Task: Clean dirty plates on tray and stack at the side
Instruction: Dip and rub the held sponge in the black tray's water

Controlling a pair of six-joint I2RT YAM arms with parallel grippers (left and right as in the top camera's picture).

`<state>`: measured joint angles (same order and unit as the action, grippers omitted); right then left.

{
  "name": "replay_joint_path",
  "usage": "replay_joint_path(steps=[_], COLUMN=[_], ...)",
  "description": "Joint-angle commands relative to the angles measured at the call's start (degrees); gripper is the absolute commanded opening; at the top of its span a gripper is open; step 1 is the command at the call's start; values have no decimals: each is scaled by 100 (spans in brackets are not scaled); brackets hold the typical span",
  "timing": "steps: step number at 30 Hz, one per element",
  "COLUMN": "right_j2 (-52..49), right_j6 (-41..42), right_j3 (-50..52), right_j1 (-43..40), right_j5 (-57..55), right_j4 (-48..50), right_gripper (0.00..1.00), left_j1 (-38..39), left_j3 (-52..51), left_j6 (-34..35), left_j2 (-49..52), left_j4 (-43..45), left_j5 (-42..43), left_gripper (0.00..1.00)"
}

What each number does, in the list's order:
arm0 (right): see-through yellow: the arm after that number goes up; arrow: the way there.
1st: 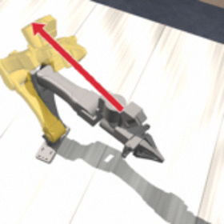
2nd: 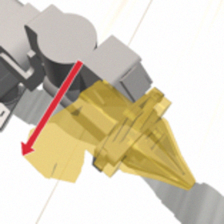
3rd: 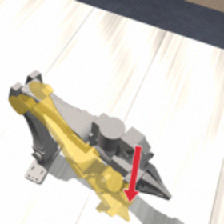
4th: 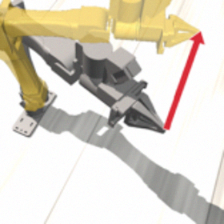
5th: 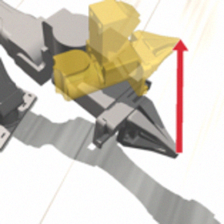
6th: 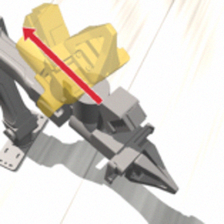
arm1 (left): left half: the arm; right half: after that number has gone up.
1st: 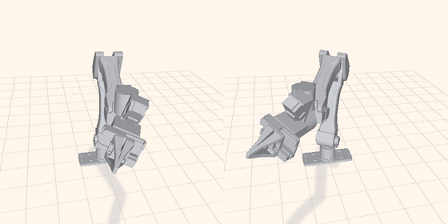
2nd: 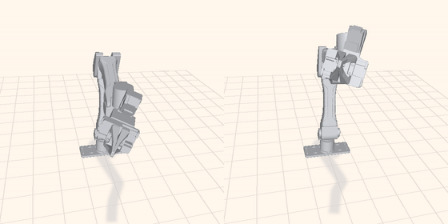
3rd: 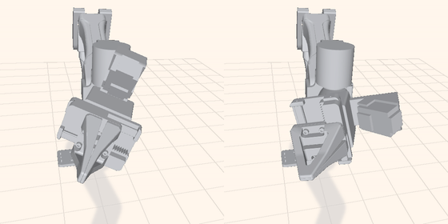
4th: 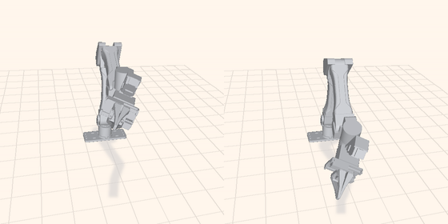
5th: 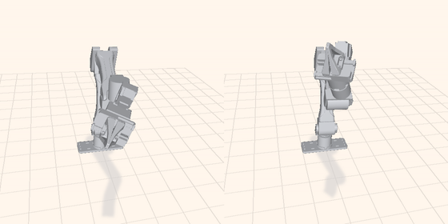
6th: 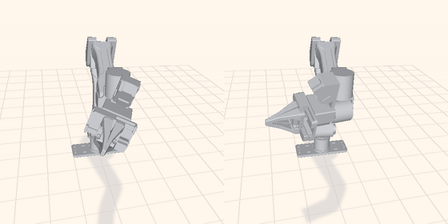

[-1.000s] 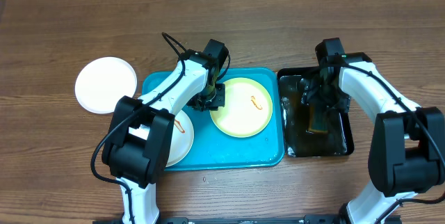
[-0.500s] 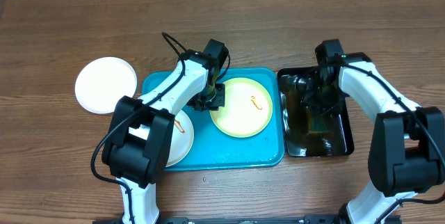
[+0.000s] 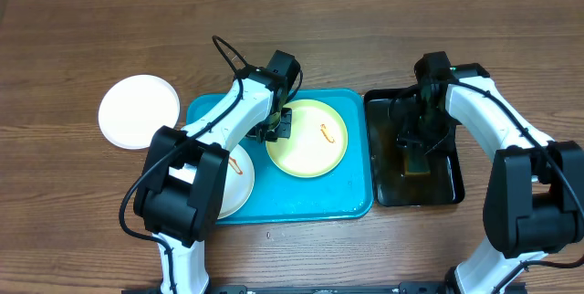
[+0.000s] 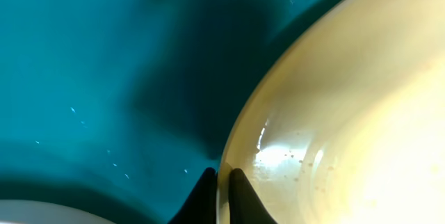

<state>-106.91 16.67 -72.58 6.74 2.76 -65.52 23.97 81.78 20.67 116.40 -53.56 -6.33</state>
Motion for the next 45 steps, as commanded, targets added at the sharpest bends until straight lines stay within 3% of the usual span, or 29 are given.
replay_joint_path(steps=[1,8,15,23,30,35,38,43,45], right_j2=[15,17,17,17,15,17,17,15,17], right_j6=[-11,160,157,114,146,387,107,94,92], right_j3=[33,76,439,485,505,509,507,507,507], right_j1=[-7,0,0,0,0,-2,-2,0,0], right_j5=[37,33,-72,-70,-9,-13,-9,-7,-9], right_j4=[-39,-188,319,693,669,597,848,839,804], right_gripper=[58,60,58,43,43,58,59,50,39], left_j1=[-37,-37,-37,-37,-37,-37,-37,-37,-37], left_j3=[-31,-31,-31,-31,-31,-31,-31,-31,-31], left_j6=[-273,-267,-267,-267,-267,-267,-267,-267,-267], left_j2=[50,50,50,50,50,50,50,50,50], left_j4=[26,35,28,48,48,48,48,48,48], left_j5=[-326,-304,-304,-304,-304,-297,-260,-260,-260], left_gripper=[16,20,20,21,21,21,22,22,22])
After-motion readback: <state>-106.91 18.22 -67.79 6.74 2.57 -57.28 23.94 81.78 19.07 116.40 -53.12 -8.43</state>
